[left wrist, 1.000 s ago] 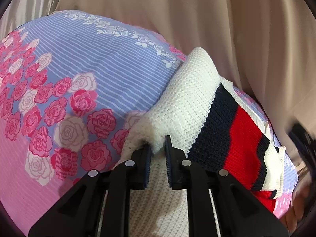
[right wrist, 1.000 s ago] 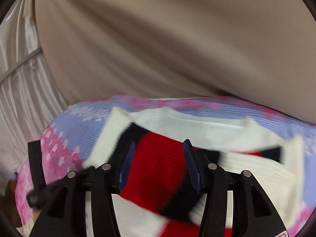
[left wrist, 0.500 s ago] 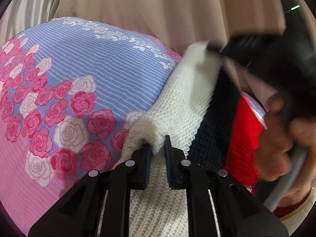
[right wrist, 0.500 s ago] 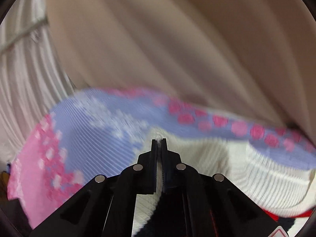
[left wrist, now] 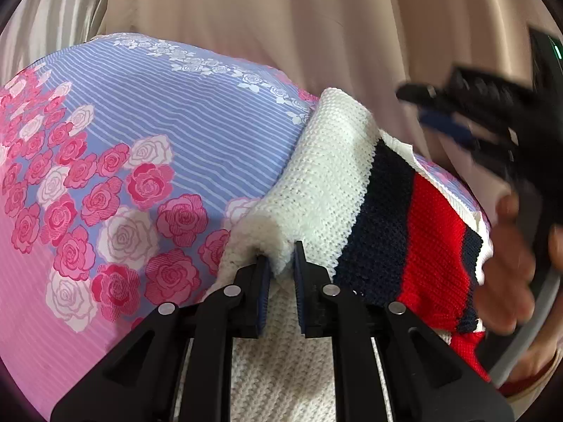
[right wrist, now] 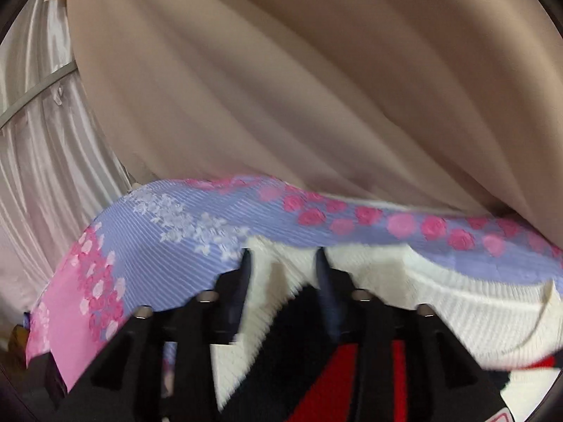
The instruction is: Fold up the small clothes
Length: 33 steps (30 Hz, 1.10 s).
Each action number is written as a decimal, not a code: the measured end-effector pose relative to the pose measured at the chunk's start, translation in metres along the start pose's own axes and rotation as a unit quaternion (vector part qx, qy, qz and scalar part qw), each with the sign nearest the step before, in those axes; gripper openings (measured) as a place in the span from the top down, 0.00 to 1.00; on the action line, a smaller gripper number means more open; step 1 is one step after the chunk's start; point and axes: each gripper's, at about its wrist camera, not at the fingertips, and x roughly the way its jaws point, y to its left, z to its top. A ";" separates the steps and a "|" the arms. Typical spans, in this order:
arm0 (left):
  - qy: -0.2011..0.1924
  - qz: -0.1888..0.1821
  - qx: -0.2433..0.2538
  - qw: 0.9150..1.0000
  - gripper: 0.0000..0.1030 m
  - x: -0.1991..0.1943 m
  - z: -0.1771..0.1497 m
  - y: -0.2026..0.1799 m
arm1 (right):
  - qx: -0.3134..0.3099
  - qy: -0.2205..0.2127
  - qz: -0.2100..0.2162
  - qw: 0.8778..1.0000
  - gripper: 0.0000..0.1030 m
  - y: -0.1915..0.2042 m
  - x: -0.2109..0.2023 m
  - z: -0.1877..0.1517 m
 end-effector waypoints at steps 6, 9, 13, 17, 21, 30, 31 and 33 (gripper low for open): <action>0.003 -0.026 -0.024 0.999 0.86 -0.003 0.005 0.009 | -0.029 0.047 -0.037 0.998 0.51 0.002 0.024 -0.032; 0.007 -0.023 -0.015 1.000 0.89 -0.001 0.005 0.009 | -0.034 0.044 -0.021 0.998 0.97 0.014 0.029 -0.020; 0.004 -0.007 -0.003 1.000 0.90 0.001 0.005 0.004 | -0.020 -0.005 -0.016 1.000 1.00 0.015 0.026 -0.001; 0.001 0.005 0.011 1.000 0.90 0.002 0.003 -0.001 | 0.015 0.057 -0.055 0.997 1.00 -0.011 0.067 -0.007; -0.003 0.008 0.013 1.000 0.89 0.001 0.003 -0.001 | 0.005 -0.008 -0.030 1.000 1.00 -0.009 -0.001 -0.007; -0.006 -0.001 -0.017 1.000 0.88 -0.005 0.003 0.002 | -0.007 0.010 -0.023 1.000 0.42 -0.017 -0.018 -0.016; -0.007 -0.002 -0.018 1.000 0.88 -0.006 0.002 0.002 | -0.006 0.016 -0.015 1.000 0.35 -0.013 -0.009 -0.015; -0.009 0.001 -0.010 1.000 0.88 -0.006 0.001 0.001 | -0.018 0.030 -0.012 0.999 0.29 0.004 0.021 -0.011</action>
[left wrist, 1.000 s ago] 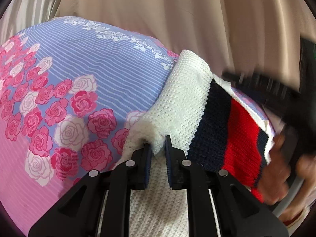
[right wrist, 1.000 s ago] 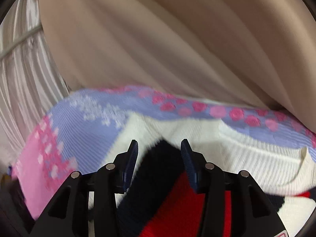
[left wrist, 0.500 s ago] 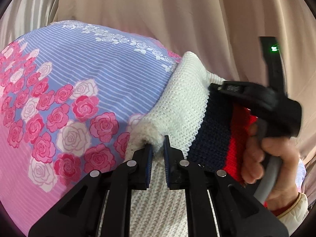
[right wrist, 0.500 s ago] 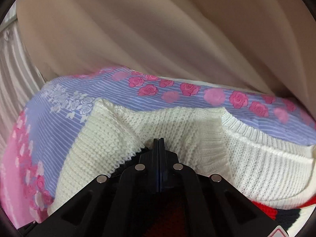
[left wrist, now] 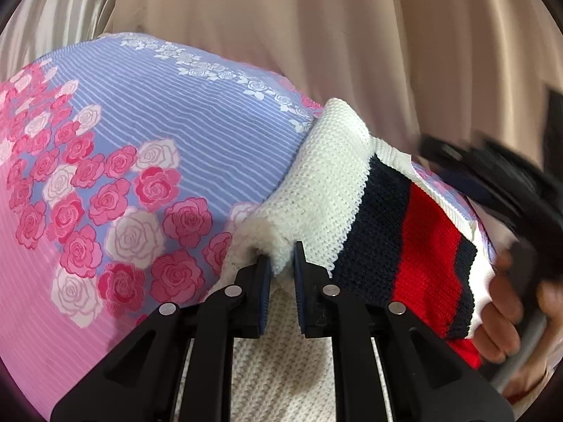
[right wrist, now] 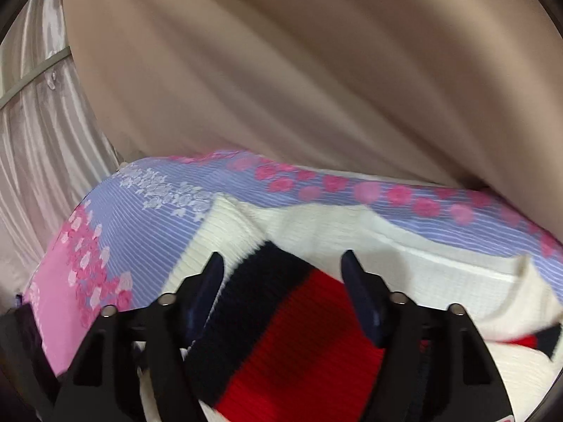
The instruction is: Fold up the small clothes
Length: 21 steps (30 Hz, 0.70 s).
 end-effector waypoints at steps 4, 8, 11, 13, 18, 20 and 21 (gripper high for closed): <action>0.006 0.000 0.013 1.000 0.89 0.005 -0.002 0.000 | -0.045 0.046 -0.001 0.998 0.39 0.033 0.054 0.004; 0.006 0.006 0.025 1.000 0.90 0.006 -0.001 -0.003 | -0.041 -0.007 0.024 0.999 0.92 0.041 0.037 0.021; 0.004 0.014 0.034 0.999 0.90 0.007 -0.003 -0.007 | -0.012 -0.015 0.003 1.000 0.93 0.024 0.046 0.025; 0.004 0.017 0.039 0.999 0.90 0.007 -0.004 -0.008 | -0.009 0.038 -0.034 0.999 0.94 0.012 0.080 0.015; 0.002 0.014 0.037 0.999 0.90 0.004 -0.005 -0.007 | 0.002 -0.022 -0.009 1.000 0.91 0.013 0.011 0.017; -0.001 0.008 0.035 0.999 0.90 -0.005 -0.006 -0.009 | -0.004 -0.051 -0.032 0.998 0.72 0.002 -0.037 0.003; -0.003 0.002 0.035 0.999 0.90 -0.014 -0.007 -0.012 | -0.002 -0.062 -0.037 0.997 0.70 -0.012 -0.064 -0.011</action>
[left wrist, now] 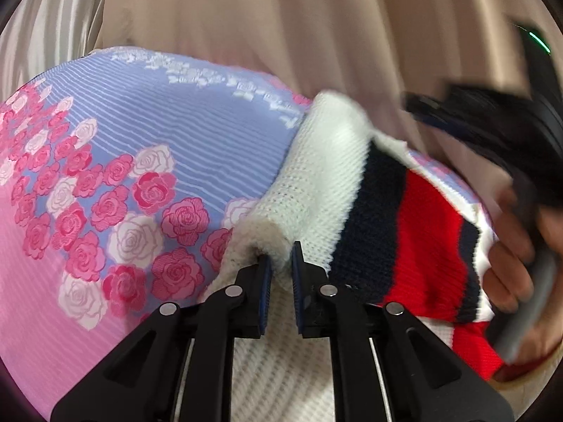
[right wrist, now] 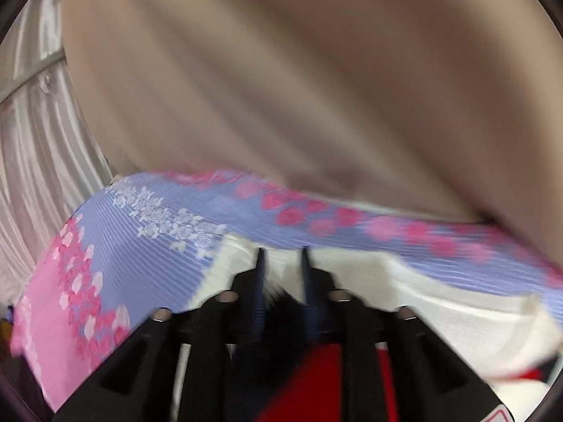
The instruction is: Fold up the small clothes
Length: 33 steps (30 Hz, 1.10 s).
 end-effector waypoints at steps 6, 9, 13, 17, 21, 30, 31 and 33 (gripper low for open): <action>0.020 -0.089 0.043 0.995 0.86 -0.053 -0.020 -0.050 | 0.080 -0.019 -0.115 0.990 0.61 -0.141 -0.117 -0.076; 0.080 -0.155 0.077 0.982 0.80 -0.045 -0.041 -0.101 | 0.171 -0.006 -0.149 0.974 0.58 -0.217 -0.143 -0.102; 0.126 -0.182 0.118 0.968 0.80 -0.019 -0.064 -0.169 | 0.221 0.005 -0.131 0.967 0.58 -0.260 -0.140 -0.106; 0.152 -0.162 0.128 0.966 0.81 0.014 -0.080 -0.205 | 0.188 0.043 -0.132 0.972 0.54 -0.259 -0.103 -0.095; 0.164 -0.150 0.109 0.969 1.00 0.038 -0.088 -0.202 | 0.152 0.051 -0.145 0.976 0.92 -0.254 -0.086 -0.086; 0.121 -0.125 0.166 0.971 1.00 0.029 -0.102 -0.209 | 0.237 0.027 -0.166 0.957 0.92 -0.305 -0.086 -0.122; 0.116 -0.121 0.175 0.970 1.00 0.028 -0.104 -0.212 | 0.254 0.017 -0.150 0.955 0.89 -0.303 -0.098 -0.123; 0.116 -0.122 0.180 0.969 1.00 0.024 -0.107 -0.212 | 0.253 -0.011 -0.127 0.959 0.86 -0.288 -0.132 -0.130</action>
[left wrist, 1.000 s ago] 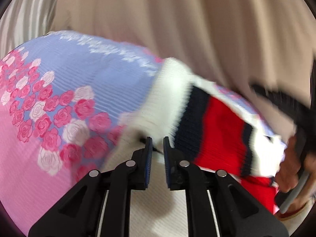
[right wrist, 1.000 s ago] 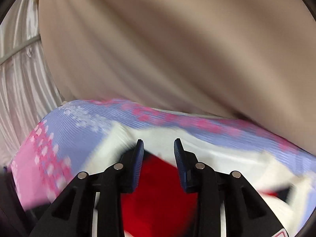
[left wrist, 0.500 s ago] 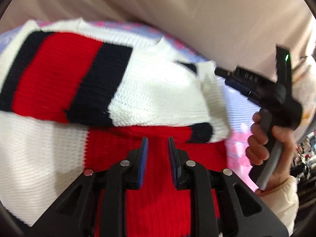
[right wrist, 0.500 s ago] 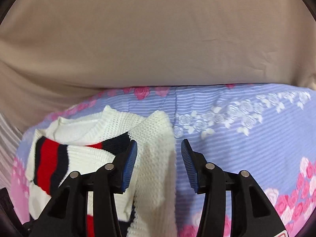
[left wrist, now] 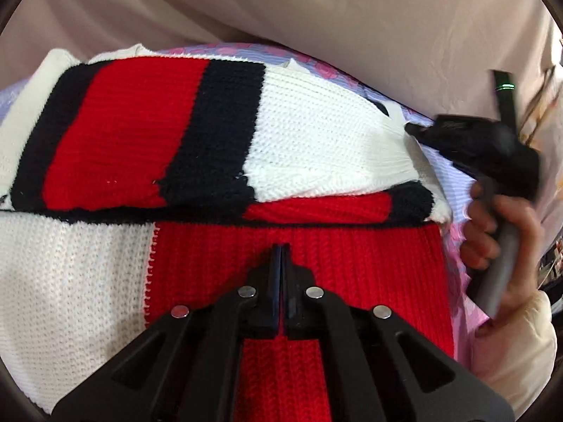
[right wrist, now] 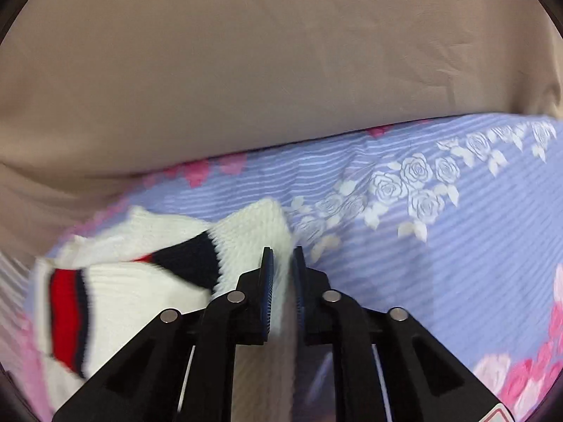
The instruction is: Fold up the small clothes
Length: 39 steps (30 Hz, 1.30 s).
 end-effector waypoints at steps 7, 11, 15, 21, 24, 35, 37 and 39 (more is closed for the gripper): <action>-0.004 0.011 -0.008 1.000 0.63 -0.079 -0.031 0.053 | -0.048 0.015 0.002 0.999 0.51 -0.020 -0.133 -0.117; -0.031 0.084 -0.045 0.995 0.47 -0.147 -0.070 0.120 | -0.033 0.066 0.024 0.997 0.46 -0.041 -0.194 -0.216; -0.031 0.142 -0.099 0.984 0.45 -0.196 -0.118 0.174 | 0.004 0.077 0.047 0.996 0.44 -0.051 -0.234 -0.283; -0.009 0.127 -0.159 0.979 0.45 -0.222 -0.169 0.214 | 0.024 0.096 0.123 0.987 0.44 -0.020 -0.241 -0.316; 0.000 0.093 -0.192 0.977 0.45 -0.222 -0.187 0.223 | 0.014 0.103 0.143 0.984 0.44 0.003 -0.236 -0.327; 0.013 0.024 -0.187 0.982 0.92 -0.219 -0.198 0.209 | 0.033 0.082 0.129 0.988 0.84 0.038 -0.218 -0.327; 0.001 0.021 -0.185 0.983 0.93 -0.227 -0.198 0.207 | 0.037 0.062 0.119 0.990 0.86 0.039 -0.229 -0.329; -0.019 0.020 -0.169 0.985 0.94 -0.246 -0.199 0.201 | 0.034 0.035 0.118 0.992 0.88 0.041 -0.248 -0.329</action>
